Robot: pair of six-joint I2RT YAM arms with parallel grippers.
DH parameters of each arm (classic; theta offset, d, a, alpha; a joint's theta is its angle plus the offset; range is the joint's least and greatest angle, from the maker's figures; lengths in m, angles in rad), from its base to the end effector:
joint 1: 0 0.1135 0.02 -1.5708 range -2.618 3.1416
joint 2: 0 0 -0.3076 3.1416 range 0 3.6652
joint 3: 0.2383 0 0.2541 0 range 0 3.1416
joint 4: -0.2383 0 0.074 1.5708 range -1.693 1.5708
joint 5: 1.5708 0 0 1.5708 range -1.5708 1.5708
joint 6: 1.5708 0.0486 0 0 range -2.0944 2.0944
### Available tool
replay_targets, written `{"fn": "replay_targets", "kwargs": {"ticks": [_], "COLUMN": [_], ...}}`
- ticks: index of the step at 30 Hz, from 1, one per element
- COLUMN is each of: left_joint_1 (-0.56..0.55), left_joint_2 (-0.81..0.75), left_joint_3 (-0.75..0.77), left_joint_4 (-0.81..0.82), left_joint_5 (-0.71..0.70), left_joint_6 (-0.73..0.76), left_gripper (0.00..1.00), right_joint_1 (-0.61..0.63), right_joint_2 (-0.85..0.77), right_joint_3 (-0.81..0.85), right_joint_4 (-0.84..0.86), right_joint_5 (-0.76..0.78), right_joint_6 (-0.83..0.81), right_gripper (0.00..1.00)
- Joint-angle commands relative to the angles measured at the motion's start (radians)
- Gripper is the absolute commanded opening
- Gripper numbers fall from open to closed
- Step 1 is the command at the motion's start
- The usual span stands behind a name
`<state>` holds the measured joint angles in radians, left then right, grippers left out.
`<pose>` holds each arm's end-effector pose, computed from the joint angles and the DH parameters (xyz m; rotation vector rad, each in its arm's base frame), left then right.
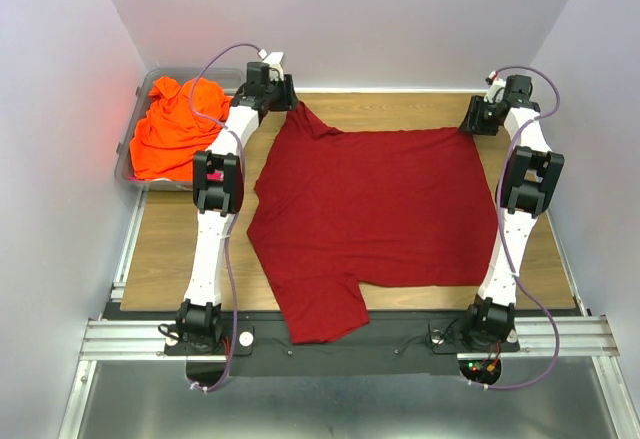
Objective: Fold and stack the t-shirts
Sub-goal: Flatten the tshirt out
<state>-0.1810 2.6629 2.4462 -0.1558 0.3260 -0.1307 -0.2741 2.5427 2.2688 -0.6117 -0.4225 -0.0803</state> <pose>0.6453 -0.1339 0.2170 0.2675 1.9401 -0.5225 0.5858 -0.1440 0.1862 0.0490 2.3827 0.3522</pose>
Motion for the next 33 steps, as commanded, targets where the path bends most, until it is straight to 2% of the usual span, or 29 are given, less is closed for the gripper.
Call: {"fn": "replay_targets", "kwargs": {"ticks": [1, 10, 16, 24, 27, 33], "left_joint_1": [0.008, 0.011, 0.008, 0.003, 0.003, 0.003], "left_joint_2": [0.002, 0.003, 0.018, 0.040, 0.043, 0.046], "left_joint_3": [-0.010, -0.064, -0.116, -0.089, -0.082, -0.078], "left_joint_4": [0.006, -0.014, -0.008, -0.004, 0.001, 0.002], "left_joint_5": [0.004, -0.053, -0.005, 0.008, 0.004, 0.007], "left_joint_6": [-0.063, -0.148, -0.205, -0.214, -0.216, -0.214], "left_gripper": [0.56, 0.59, 0.58, 0.38, 0.33, 0.22], "right_joint_1": [-0.005, -0.005, -0.005, -0.007, -0.007, -0.007], "right_joint_2": [0.002, -0.001, -0.024, -0.013, 0.013, 0.079], "right_joint_3": [0.006, 0.024, 0.014, 0.066, 0.090, 0.132], "right_joint_4": [0.052, 0.053, 0.053, 0.059, 0.064, 0.081], "right_joint_5": [-0.001, -0.022, -0.027, 0.017, 0.027, 0.015], "right_joint_6": [0.005, 0.037, 0.043, 0.045, 0.047, 0.068], "right_gripper": [0.56, 0.57, 0.60, 0.64, 0.67, 0.66]}}
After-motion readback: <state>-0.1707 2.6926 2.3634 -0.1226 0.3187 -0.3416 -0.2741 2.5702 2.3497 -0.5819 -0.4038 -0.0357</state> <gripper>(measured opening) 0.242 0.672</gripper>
